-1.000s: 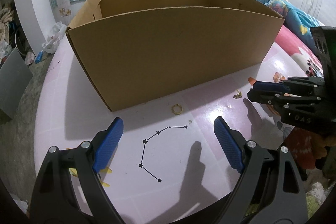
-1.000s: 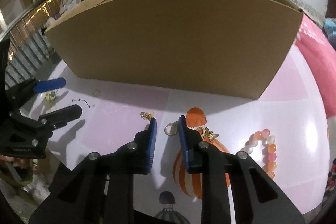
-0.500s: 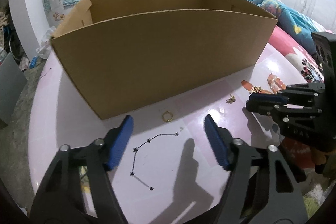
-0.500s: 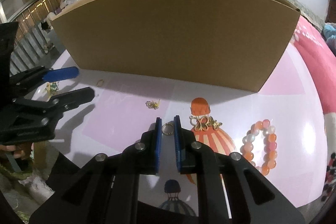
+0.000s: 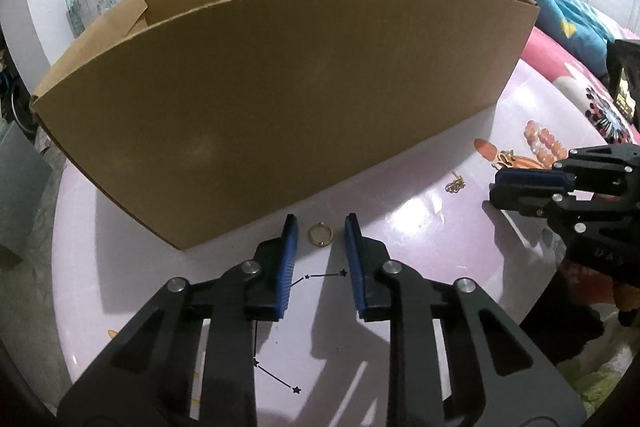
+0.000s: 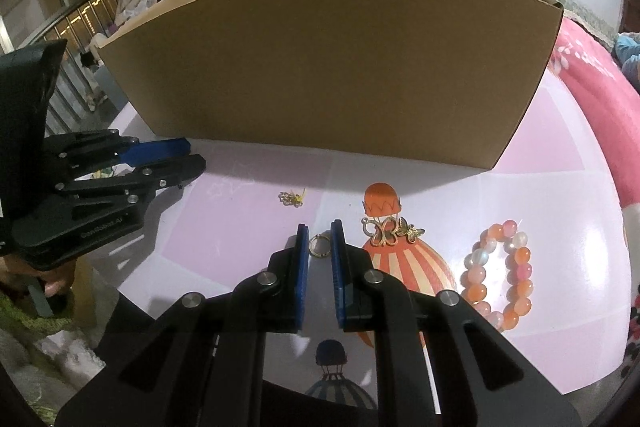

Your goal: Organize jewelry

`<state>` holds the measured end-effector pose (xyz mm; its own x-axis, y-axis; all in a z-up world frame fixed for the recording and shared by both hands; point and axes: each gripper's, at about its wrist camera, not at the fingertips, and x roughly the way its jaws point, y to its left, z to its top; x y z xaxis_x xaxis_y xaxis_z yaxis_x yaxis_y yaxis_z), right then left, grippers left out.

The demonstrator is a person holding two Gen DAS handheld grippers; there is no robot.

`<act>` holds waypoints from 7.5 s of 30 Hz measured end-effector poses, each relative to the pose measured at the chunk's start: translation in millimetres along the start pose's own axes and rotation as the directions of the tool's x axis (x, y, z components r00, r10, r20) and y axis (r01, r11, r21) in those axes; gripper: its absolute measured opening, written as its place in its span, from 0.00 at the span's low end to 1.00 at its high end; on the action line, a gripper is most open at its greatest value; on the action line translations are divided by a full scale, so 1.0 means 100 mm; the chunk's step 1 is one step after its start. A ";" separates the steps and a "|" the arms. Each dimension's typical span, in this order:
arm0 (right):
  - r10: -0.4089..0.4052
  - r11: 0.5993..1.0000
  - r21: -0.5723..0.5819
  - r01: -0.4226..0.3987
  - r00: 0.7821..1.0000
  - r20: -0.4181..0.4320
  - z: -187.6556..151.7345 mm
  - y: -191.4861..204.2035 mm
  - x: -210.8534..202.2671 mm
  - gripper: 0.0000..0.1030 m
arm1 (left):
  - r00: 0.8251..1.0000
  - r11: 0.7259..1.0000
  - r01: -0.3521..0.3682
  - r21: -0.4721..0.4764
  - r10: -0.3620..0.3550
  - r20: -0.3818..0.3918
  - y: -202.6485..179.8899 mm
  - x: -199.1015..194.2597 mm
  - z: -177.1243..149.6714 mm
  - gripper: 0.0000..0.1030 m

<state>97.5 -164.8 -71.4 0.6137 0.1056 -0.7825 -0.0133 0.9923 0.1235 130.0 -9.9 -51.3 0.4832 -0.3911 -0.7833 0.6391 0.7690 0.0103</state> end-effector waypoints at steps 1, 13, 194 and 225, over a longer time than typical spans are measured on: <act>0.001 1.000 0.002 -0.001 1.000 0.000 0.00 -0.01 0.00 0.11 | 1.000 1.000 -0.003 0.006 0.003 0.005 -0.01 -0.01 -0.01 0.21; 0.018 1.000 0.019 -0.018 1.000 0.008 -0.01 -0.07 -0.04 0.11 | 1.000 0.999 0.003 0.037 -0.004 0.010 -0.06 -0.01 -0.01 0.11; 0.100 0.956 0.279 -0.092 0.995 -0.017 -0.07 -0.52 -0.21 0.42 | 0.993 0.977 0.108 0.184 -0.115 0.026 -0.84 0.15 0.24 0.03; 0.037 0.964 0.263 -0.042 0.999 0.026 -0.16 -0.39 -0.42 0.42 | 0.997 0.998 0.067 -0.024 -0.066 0.044 -0.29 -0.09 -0.10 0.02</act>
<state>59.7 -206.6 -52.5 0.6327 0.1401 -0.7616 0.1689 0.9349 0.3123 100.5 -23.5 -50.7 0.4664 -0.4627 -0.7539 0.6556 0.7530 -0.0566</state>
